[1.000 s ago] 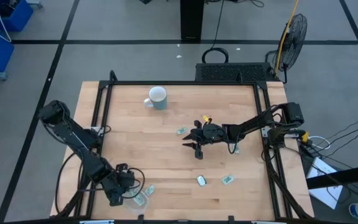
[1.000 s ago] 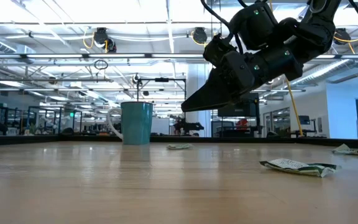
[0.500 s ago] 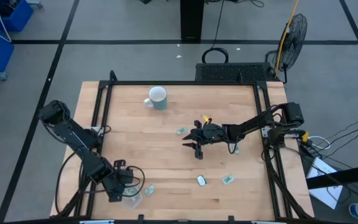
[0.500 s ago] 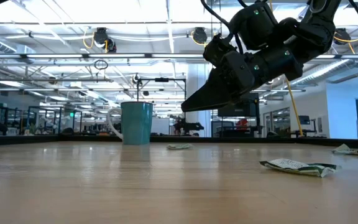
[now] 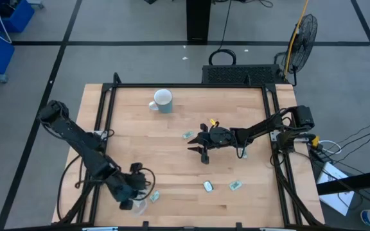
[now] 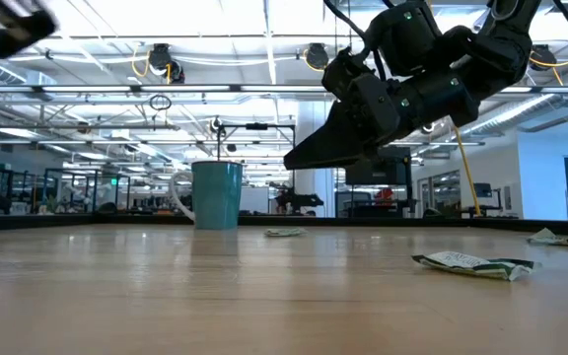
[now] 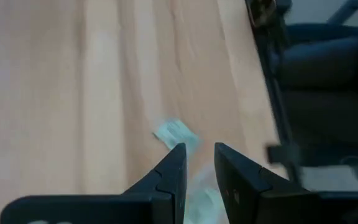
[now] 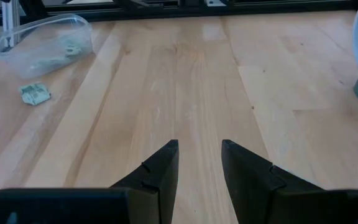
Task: Pick and place Stevia / Truvia into bins
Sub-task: Put the stevia packet into the transparent container
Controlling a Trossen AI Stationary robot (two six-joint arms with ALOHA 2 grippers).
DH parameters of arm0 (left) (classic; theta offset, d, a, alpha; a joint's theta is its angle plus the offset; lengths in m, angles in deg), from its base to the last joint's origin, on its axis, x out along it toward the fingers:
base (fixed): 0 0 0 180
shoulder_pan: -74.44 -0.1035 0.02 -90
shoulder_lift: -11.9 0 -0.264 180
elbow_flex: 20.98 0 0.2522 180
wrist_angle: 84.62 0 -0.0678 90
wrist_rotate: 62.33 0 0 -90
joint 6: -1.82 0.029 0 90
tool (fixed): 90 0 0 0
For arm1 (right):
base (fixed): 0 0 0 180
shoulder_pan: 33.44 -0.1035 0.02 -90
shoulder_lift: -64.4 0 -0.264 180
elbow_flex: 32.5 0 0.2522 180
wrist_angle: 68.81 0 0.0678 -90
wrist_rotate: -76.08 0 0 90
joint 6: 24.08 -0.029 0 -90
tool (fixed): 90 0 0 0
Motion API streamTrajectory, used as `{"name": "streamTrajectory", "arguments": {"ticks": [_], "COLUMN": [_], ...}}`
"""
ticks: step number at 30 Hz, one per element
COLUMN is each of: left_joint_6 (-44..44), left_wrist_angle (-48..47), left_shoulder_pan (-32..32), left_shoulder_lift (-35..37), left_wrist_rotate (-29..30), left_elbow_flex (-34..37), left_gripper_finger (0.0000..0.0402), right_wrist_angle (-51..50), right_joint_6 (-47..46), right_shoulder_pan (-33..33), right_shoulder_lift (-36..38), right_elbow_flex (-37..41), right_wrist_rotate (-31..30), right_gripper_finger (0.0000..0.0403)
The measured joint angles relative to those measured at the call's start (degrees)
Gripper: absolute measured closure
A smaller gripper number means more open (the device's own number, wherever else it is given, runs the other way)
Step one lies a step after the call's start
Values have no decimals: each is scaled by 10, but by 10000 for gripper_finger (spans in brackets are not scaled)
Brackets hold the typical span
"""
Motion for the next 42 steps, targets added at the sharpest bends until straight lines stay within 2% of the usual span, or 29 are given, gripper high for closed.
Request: {"name": "streamTrajectory", "arguments": {"ticks": [4,12,16,19,28,35,42], "left_joint_6": [42,97,118,132,168,230,252], "left_wrist_angle": [35,149,172,178,187,185,184], "left_shoulder_pan": [-38,-95,-108,-111,-121,-128,-152], "left_shoulder_lift": [-11,-87,-142,-178,-218,-217,-213], "left_wrist_rotate": [-2,-116,-173,-190,-178,-56,-41], "left_elbow_flex": [8,30,30,30,28,28,28], "left_gripper_finger": [314,314,314,314,314,314,314], "right_wrist_angle": [1,1,4,5,5,5,5], "right_joint_6": [0,-1,-1,-1,-1,-1,-1], "right_shoulder_pan": [0,0,0,0,0,0,0], "right_shoulder_lift": [0,0,0,0,0,0,0], "right_elbow_flex": [0,0,0,0,0,0,0], "right_wrist_rotate": [0,1,1,1,1,1,1], "right_gripper_finger": [287,287,287,287,287,287,287]}}
